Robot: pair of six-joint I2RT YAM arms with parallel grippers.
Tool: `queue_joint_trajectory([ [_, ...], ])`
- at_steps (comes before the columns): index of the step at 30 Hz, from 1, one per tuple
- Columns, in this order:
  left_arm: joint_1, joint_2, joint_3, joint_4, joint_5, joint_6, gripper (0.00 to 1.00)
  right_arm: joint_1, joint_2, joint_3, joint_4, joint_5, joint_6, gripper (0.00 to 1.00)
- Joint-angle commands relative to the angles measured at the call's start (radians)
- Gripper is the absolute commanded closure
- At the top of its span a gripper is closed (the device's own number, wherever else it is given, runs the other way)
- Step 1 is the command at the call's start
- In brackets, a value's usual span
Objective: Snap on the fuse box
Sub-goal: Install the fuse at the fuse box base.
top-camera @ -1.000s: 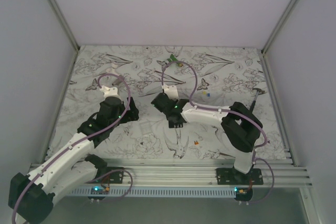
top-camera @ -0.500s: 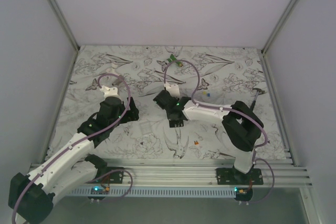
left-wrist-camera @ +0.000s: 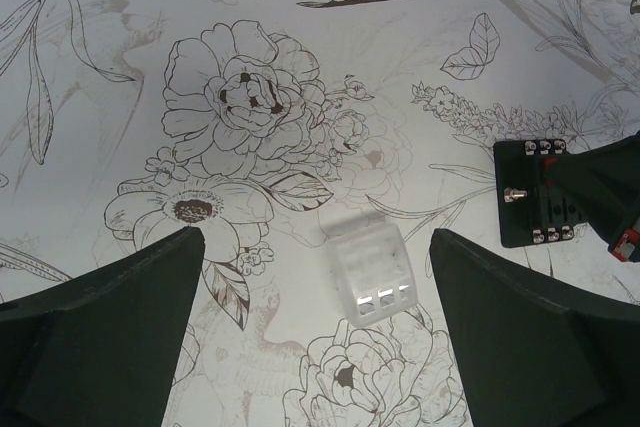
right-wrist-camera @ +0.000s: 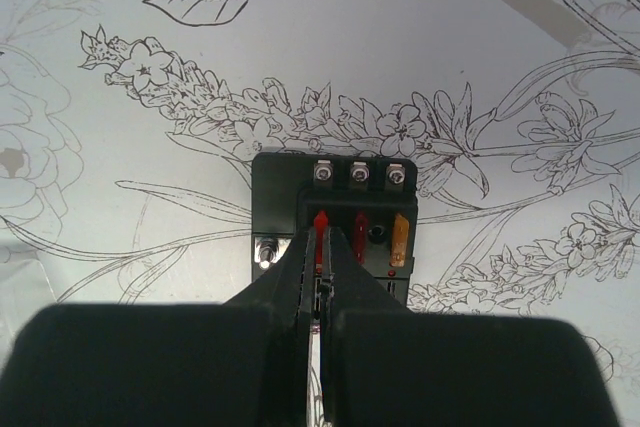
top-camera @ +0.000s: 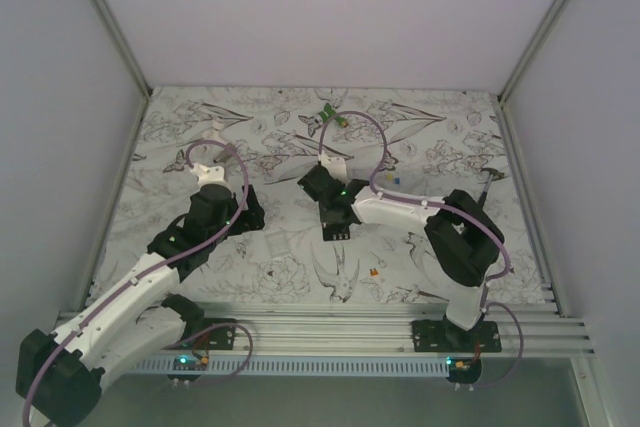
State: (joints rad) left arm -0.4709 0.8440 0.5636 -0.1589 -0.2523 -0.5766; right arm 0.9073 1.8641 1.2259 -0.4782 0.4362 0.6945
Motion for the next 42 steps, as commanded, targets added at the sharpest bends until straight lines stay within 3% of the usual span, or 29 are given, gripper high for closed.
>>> queue_joint_trajectory([
  [1,0.007,-0.015,0.002,-0.024,0.011,-0.006,0.0,-0.024,0.123,-0.111,-0.105,-0.128,0.023,1.0],
  [18,0.007,-0.042,-0.004,-0.028,0.016,-0.01,0.0,-0.123,0.222,-0.175,-0.093,-0.138,-0.031,1.0],
  [28,0.008,-0.065,0.005,-0.033,0.056,-0.03,0.0,-0.07,0.085,0.038,-0.105,-0.172,-0.17,1.0],
  [30,0.008,-0.073,0.007,-0.035,0.064,-0.032,0.0,-0.059,0.054,0.073,-0.101,-0.176,-0.198,0.95],
  [36,0.008,-0.083,0.021,-0.046,0.103,-0.042,0.0,-0.035,-0.023,0.138,-0.06,-0.19,-0.254,0.66],
  [42,0.008,-0.085,0.041,-0.063,0.16,-0.051,0.0,-0.03,-0.17,0.058,-0.067,-0.219,-0.251,0.53],
])
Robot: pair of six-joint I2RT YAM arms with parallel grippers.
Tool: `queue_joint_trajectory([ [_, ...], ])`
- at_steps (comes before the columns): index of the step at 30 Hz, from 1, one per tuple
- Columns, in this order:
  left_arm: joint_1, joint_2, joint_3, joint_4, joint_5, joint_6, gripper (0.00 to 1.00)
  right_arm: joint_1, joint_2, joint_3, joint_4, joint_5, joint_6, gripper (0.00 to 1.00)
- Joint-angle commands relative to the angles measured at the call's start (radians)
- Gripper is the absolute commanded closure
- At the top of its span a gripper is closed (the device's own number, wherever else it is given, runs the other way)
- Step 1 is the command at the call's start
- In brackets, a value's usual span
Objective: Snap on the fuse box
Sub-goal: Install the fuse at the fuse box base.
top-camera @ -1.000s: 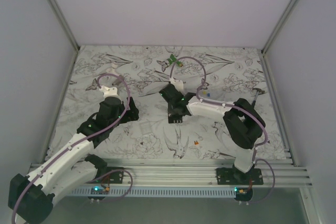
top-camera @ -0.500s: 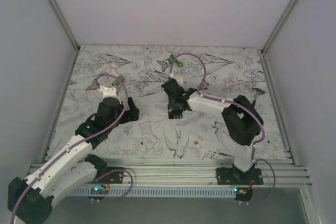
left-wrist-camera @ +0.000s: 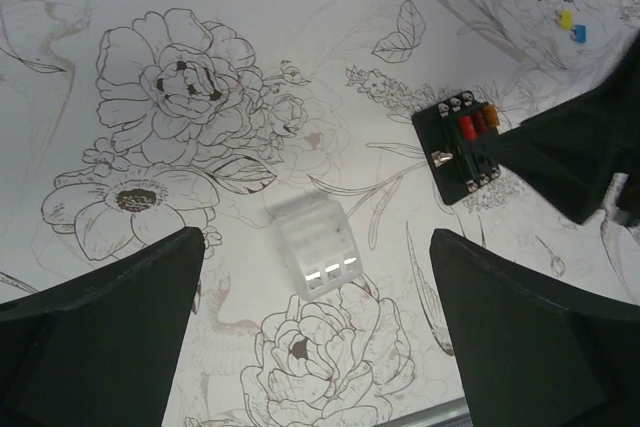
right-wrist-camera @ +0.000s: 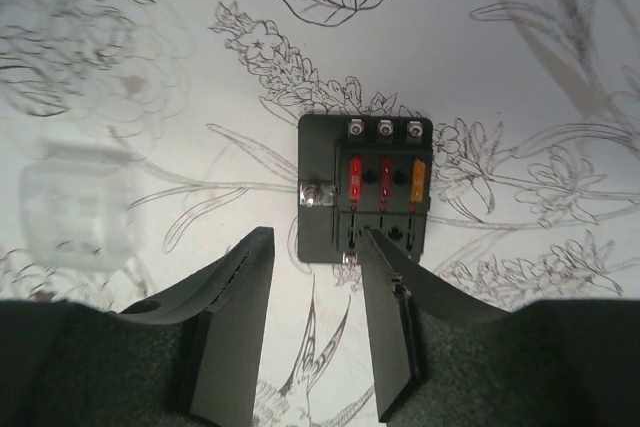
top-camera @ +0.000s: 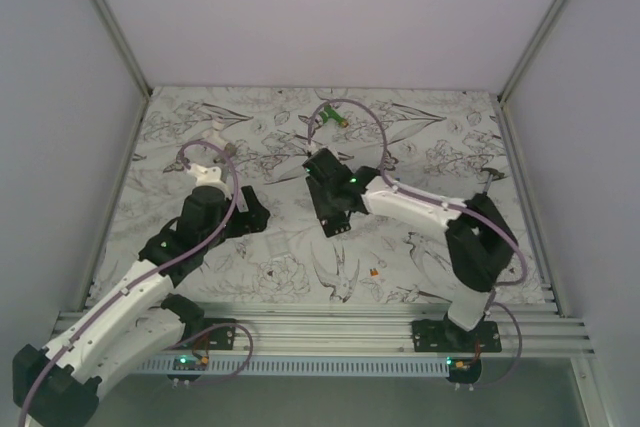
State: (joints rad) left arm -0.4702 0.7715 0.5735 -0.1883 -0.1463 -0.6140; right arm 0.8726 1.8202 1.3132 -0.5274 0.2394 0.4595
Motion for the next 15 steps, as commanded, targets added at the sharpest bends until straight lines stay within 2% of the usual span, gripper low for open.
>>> queue_joint_trajectory([
  [1,0.007,-0.011,0.033,-0.035,0.062,-0.016,0.0,0.005,-0.15,-0.063,-0.032,-0.02,-0.008,0.52],
  [15,0.007,0.061,0.069,-0.036,0.157,-0.037,0.0,0.005,-0.44,-0.451,-0.136,-0.065,0.138,0.47],
])
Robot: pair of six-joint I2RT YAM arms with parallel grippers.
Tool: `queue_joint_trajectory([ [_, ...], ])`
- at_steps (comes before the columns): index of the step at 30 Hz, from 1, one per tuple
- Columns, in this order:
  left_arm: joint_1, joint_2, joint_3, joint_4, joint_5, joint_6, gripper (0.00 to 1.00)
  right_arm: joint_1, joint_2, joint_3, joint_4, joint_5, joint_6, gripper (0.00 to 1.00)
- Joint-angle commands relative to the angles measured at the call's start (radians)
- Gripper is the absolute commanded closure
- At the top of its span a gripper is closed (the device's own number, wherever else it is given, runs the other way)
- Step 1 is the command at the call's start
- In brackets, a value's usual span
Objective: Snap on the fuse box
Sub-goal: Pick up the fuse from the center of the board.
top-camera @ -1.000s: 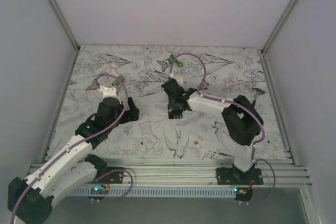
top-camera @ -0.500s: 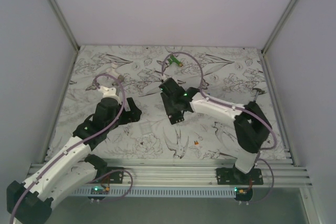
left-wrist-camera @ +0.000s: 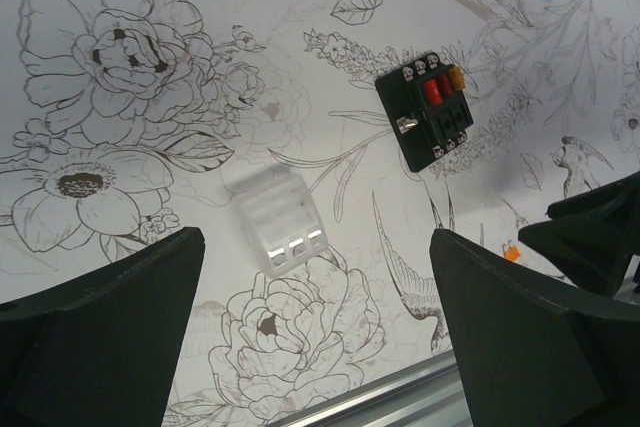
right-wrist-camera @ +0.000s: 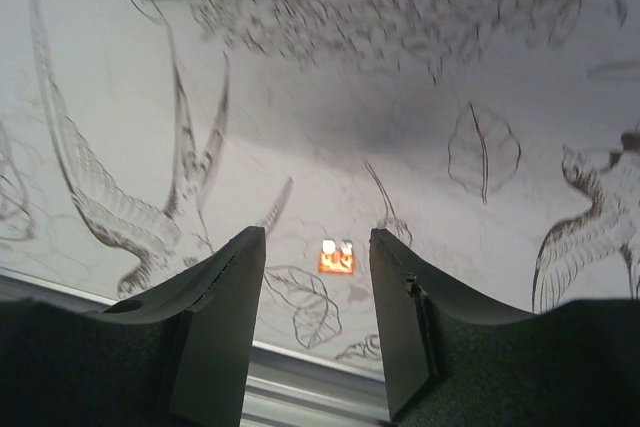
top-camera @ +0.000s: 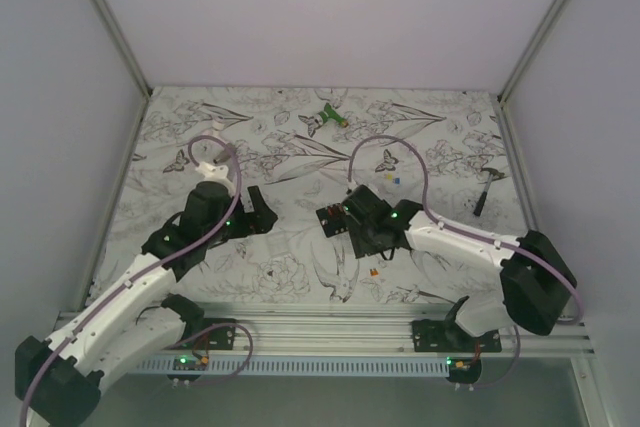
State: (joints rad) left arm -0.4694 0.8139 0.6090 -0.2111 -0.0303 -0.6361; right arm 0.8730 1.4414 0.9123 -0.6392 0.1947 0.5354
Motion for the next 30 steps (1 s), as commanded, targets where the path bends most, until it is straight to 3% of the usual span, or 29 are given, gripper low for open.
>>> queue_joint_trajectory([
  [1,0.005,0.025,0.036,-0.014,0.046,-0.017,0.0,0.004,-0.068,-0.072,-0.022,-0.023,0.073,0.48],
  [18,0.005,0.073,0.045,-0.013,0.081,-0.035,0.0,0.07,-0.028,-0.175,0.021,-0.034,0.13,0.51],
  [30,0.006,0.081,0.046,-0.013,0.087,-0.039,0.0,0.07,0.026,-0.193,0.053,-0.006,0.133,0.6],
])
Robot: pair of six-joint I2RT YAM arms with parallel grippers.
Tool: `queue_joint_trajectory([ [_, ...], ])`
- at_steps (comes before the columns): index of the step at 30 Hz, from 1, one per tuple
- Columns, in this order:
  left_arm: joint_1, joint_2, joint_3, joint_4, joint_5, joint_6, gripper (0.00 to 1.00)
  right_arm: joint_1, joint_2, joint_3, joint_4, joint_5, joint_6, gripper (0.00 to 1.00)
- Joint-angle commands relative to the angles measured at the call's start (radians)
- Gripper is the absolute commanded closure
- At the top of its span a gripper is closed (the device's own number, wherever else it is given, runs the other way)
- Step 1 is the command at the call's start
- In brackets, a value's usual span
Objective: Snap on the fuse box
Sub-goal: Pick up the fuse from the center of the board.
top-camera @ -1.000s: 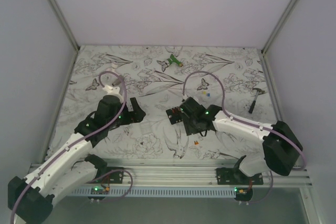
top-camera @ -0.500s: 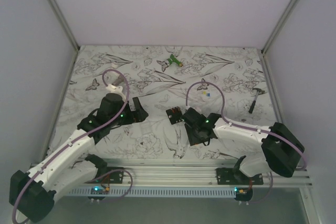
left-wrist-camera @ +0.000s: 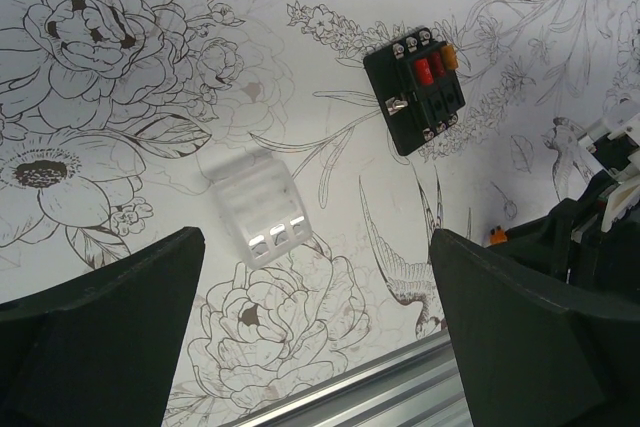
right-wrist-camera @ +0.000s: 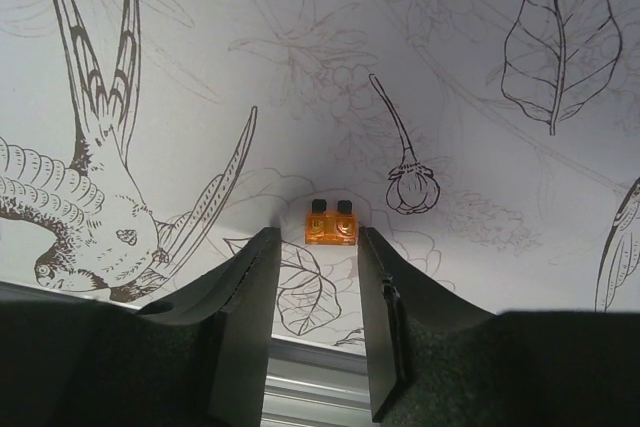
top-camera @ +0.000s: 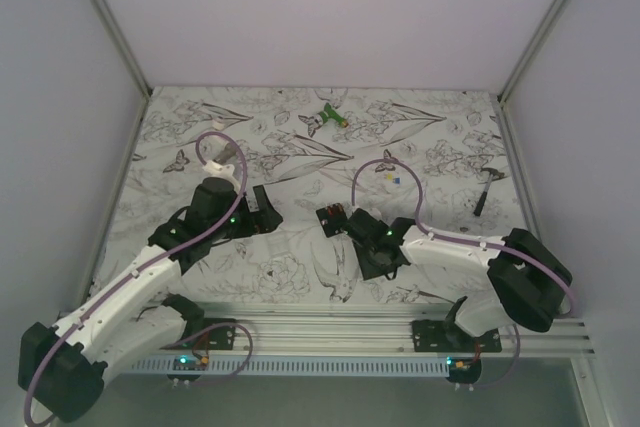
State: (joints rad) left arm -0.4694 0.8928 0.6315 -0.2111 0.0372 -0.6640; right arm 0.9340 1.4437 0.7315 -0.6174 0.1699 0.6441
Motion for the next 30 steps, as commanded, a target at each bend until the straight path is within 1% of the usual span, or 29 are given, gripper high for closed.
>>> queue_joint_trajectory([
  [1,0.006,0.003,0.023,-0.013,0.02,-0.012,0.0,0.009,0.024,-0.015,0.033,0.019,0.025,0.61],
  [4,0.006,0.006,0.025,-0.012,0.024,-0.012,0.0,0.009,0.02,-0.022,0.036,0.021,0.025,0.67],
  [13,0.006,0.023,0.033,-0.004,0.069,-0.034,0.0,0.011,-0.033,-0.001,0.074,0.038,-0.019,0.78],
  [17,0.006,0.035,0.035,0.022,0.137,-0.058,0.01,0.013,-0.068,0.029,0.135,0.026,-0.087,0.8],
  [21,0.004,0.066,0.029,0.095,0.232,-0.112,0.04,0.015,-0.12,0.054,0.22,-0.006,-0.203,0.82],
  [24,0.005,0.109,0.037,0.154,0.305,-0.153,0.07,0.015,-0.152,0.073,0.295,-0.05,-0.28,0.82],
  [30,-0.015,0.178,0.072,0.217,0.398,-0.194,0.19,0.015,-0.186,0.088,0.438,-0.138,-0.385,0.81],
])
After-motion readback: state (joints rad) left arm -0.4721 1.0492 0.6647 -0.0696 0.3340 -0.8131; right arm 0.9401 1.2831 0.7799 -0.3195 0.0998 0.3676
